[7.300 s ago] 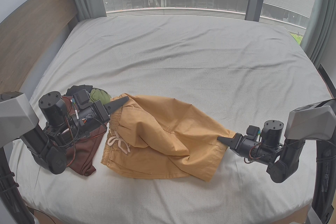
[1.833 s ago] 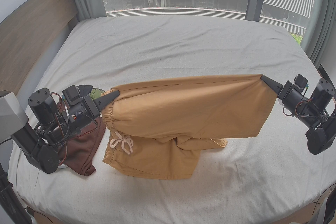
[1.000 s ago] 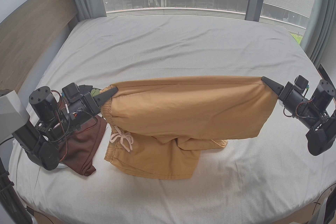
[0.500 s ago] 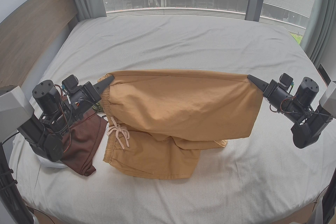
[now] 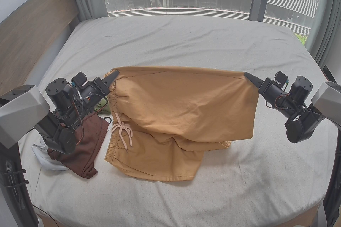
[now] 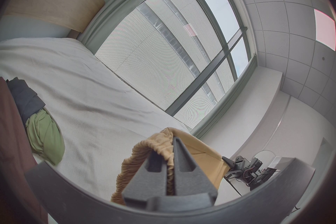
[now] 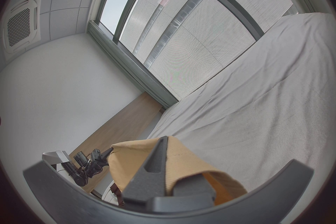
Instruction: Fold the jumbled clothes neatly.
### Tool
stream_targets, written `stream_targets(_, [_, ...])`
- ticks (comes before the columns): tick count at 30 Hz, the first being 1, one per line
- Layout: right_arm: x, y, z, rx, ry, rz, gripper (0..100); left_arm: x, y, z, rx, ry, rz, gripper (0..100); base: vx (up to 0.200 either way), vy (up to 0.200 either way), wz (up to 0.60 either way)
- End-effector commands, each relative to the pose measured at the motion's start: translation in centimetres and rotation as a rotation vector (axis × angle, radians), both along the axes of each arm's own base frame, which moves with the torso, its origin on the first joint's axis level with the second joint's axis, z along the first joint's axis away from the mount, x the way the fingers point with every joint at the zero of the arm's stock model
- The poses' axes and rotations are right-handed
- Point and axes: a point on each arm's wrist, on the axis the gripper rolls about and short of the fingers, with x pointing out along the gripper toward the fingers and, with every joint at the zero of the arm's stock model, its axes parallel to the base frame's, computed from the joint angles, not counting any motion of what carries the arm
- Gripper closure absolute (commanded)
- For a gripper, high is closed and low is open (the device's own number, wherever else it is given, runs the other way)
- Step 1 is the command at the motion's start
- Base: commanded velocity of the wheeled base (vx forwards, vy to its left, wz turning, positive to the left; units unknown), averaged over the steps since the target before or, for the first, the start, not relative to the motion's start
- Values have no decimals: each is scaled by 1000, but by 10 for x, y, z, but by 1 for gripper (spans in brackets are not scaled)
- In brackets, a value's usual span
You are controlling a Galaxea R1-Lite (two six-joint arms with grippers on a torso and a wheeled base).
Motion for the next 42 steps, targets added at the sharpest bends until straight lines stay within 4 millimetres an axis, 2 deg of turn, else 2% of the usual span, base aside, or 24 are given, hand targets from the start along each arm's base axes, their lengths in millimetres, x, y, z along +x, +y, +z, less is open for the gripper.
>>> stream_targets(1, [14, -3, -15, -2, 25, -9, 100, 13, -2, -13, -3, 11, 6, 100, 0, 0, 0])
stream_targets(12, [48, -11, -27, -1, 22, -34, 100, 34, -6, -27, -16, -3, 38, 100, 0, 0, 0])
stream_targets(21, [66, -10, -31, 1, 2, -35, 100, 45, -7, -25, -57, -19, 41, 100, 0, 0, 0])
stream_targets(30, [73, -10, -31, 2, -19, -37, 100, 53, -7, -35, -57, -10, 41, 100, 0, 0, 0])
stream_targets(42, [81, -9, -32, 2, -19, -34, 100, 57, -8, -35, -60, -17, 41, 100, 0, 0, 0])
